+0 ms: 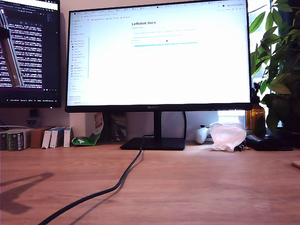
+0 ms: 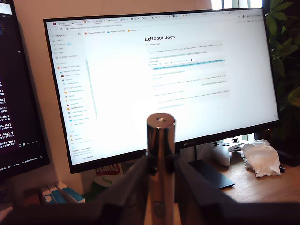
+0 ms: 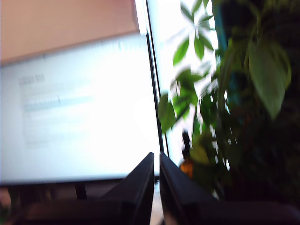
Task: Pick the metallic laser pointer with your right arm, pass it to your left arm, then place it down to the left side of the table
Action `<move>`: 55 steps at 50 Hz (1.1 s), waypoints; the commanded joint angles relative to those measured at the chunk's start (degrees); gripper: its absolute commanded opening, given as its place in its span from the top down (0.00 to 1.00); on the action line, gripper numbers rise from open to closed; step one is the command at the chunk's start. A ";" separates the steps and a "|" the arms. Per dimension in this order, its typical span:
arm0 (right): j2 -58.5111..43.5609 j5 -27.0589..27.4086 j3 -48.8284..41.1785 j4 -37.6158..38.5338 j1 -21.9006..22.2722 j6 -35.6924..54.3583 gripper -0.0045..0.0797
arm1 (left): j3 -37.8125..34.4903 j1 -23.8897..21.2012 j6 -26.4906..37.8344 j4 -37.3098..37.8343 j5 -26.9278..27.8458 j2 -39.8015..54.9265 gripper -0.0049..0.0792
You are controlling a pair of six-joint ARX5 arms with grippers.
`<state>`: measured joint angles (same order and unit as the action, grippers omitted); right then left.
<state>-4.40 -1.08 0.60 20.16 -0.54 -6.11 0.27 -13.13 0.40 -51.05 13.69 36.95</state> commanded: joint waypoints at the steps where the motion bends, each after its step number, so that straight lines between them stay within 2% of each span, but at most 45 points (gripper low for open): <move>1: 1.16 0.17 -0.39 -1.05 -0.57 0.04 0.93 | -1.79 -0.35 0.02 0.42 0.17 0.13 0.96; 9: 1.68 0.09 -0.37 -7.89 -0.57 -1.73 0.93 | -1.79 -0.33 -0.28 5.14 -0.39 0.17 0.96; 18: 1.70 0.24 -0.37 -19.10 -0.57 -2.01 0.93 | -1.79 -0.33 -6.08 14.75 -0.70 0.17 0.96; 31: 1.68 0.17 -0.37 -29.44 -0.57 -2.08 0.93 | -1.77 -0.33 -5.99 27.39 -0.68 0.17 0.96; 37: 1.68 0.17 -0.17 -29.73 -0.57 -2.03 0.93 | -1.77 -0.33 -6.03 32.00 -0.66 0.17 0.96; 41: 1.68 0.17 -0.17 -29.70 -0.57 -2.01 0.93 | -1.77 -0.33 -6.84 37.73 -0.68 0.17 0.96; 55: 1.68 0.17 -0.17 -29.70 -0.57 -2.03 0.93 | -1.77 -0.33 -7.54 37.75 -0.63 0.17 0.96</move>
<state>-2.50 -0.95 0.62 -9.98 -0.54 -7.70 0.30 -13.32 -7.09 -14.66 13.06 36.42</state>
